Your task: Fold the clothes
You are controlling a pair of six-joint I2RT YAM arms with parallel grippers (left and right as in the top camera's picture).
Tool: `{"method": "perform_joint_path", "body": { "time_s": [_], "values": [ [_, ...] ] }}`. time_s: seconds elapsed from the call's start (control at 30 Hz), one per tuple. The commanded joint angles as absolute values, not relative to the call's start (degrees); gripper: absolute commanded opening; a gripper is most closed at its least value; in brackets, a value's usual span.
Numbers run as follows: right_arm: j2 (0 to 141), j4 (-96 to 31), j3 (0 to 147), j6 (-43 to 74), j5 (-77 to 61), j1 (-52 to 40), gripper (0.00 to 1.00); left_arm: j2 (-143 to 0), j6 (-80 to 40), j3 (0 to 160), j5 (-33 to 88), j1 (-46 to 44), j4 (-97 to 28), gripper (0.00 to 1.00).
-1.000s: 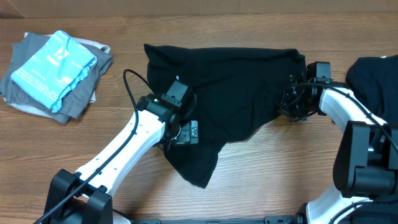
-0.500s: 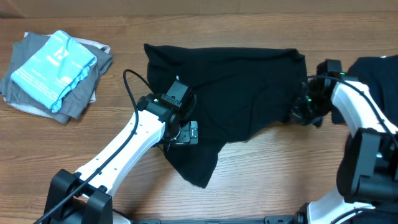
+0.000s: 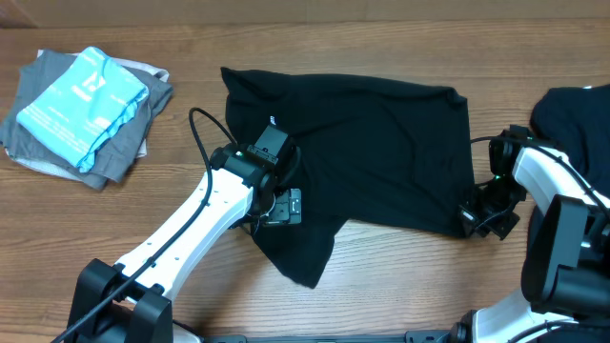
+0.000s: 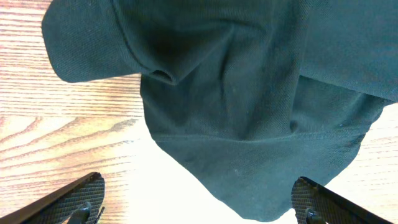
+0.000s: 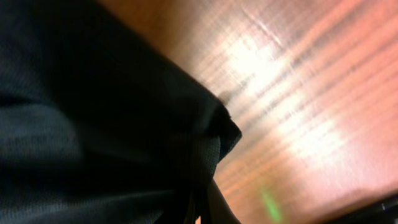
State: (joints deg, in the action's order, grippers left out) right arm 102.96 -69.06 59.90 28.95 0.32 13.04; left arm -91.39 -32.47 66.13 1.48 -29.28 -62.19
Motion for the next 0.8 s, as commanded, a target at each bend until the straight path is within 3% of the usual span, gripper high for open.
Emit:
{"method": "perform_joint_path", "body": {
  "time_s": [0.0,0.13,0.3,0.5,0.6,0.67,0.77],
  "values": [
    [101.4,-70.2,59.5,35.0,4.1,13.2,0.04,-90.6,-31.2,65.8,1.0,-29.3,-62.7,0.99],
    [101.4,-69.3,60.4,33.8,4.3,13.2,0.13,-90.5,-30.5,66.0,1.1,-29.3,-62.7,0.98],
    [101.4,-71.9,66.5,22.0,-3.6,13.2,0.36,-88.0,-27.8,70.1,1.1,-29.3,-64.4,0.94],
    [101.4,-78.7,78.1,17.8,-8.8,13.2,0.51,-78.6,-27.9,73.7,0.9,-29.2,-64.7,0.99],
    [101.4,-80.8,81.9,14.1,-10.3,13.2,0.75,-75.4,-28.6,73.7,0.7,-28.3,-66.1,1.00],
    [101.4,-81.3,82.4,12.7,-10.6,13.2,0.82,-75.3,-29.7,73.6,1.1,-27.1,-68.4,0.95],
    [101.4,-81.0,81.4,11.4,-10.6,13.1,0.83,-76.6,-30.7,72.5,3.8,-25.9,-71.5,0.65]
  ]
}}
